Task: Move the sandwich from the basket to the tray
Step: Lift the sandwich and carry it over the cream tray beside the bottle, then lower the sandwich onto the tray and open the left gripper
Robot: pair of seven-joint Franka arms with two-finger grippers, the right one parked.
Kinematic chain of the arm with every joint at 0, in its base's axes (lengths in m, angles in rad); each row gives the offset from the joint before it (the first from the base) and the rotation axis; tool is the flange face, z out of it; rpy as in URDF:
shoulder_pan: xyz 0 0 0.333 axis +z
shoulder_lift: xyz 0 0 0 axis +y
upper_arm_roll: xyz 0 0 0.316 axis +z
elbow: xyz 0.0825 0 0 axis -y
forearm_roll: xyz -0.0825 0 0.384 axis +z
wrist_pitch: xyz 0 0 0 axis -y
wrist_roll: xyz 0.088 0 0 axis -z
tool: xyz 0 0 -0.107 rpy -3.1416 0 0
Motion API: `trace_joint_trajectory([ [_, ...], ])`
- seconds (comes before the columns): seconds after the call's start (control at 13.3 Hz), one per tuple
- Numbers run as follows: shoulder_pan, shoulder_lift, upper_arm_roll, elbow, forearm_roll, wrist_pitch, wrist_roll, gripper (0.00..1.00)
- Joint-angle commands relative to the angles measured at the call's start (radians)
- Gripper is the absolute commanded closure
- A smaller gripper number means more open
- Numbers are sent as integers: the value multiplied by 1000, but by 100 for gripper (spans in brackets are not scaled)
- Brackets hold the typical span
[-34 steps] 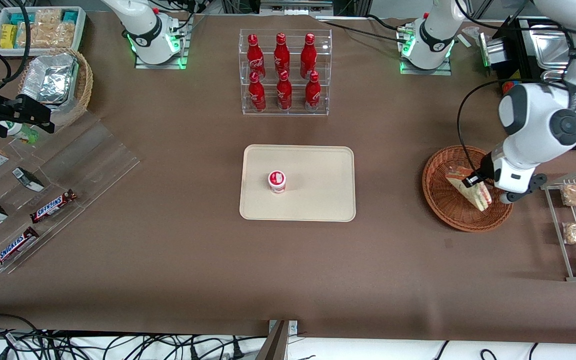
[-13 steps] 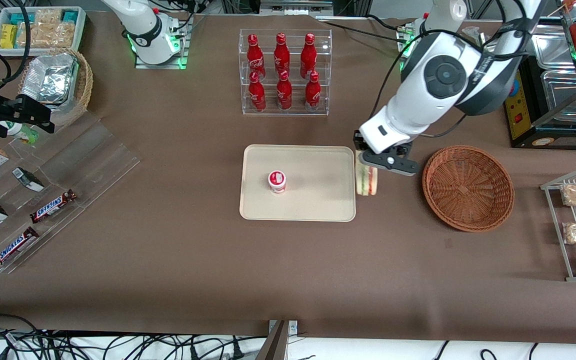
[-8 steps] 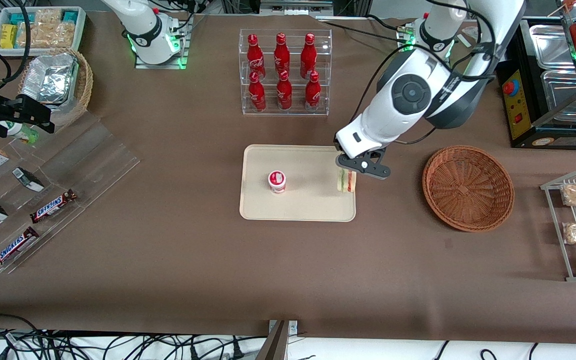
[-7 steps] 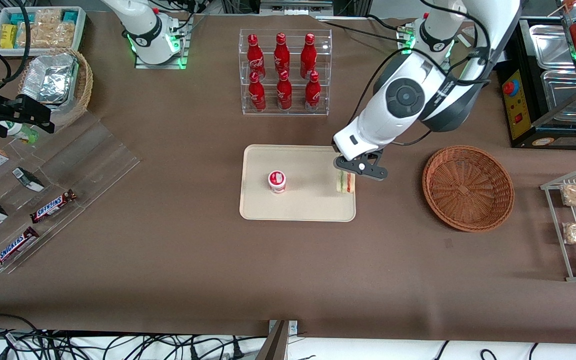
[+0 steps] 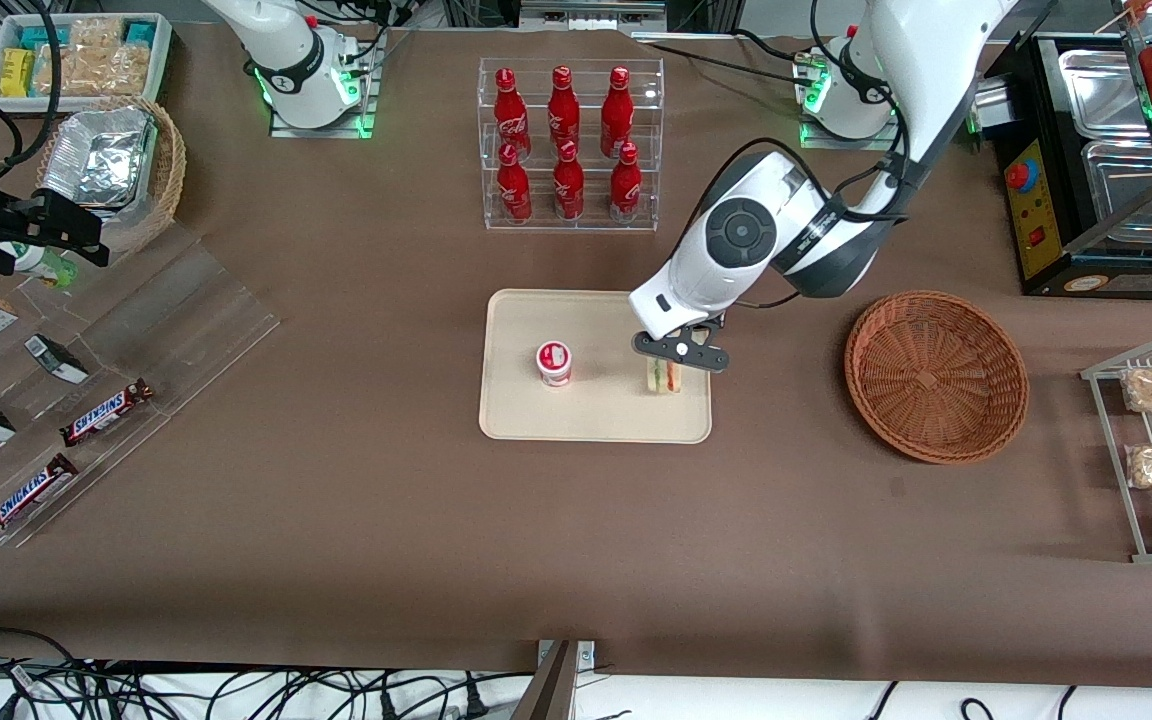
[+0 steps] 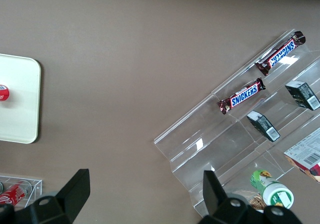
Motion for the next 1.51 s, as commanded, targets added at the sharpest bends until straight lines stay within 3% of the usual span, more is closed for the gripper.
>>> trace_joint_trajectory([
  [0.0,-27,66,0,24,90,42,-86,100],
  [0.15,-33,100,0,22,131,67,-128,100],
  [0.68,-39,138,2,22,177,80,-129,100],
  [0.75,-39,138,2,22,176,79,-129,93],
  [0.9,-42,138,2,22,176,76,-149,30],
  [0.98,-41,137,2,23,176,73,-149,8],
  [1.05,-41,131,2,28,176,67,-152,0],
  [1.43,-15,47,2,39,164,28,-197,0],
])
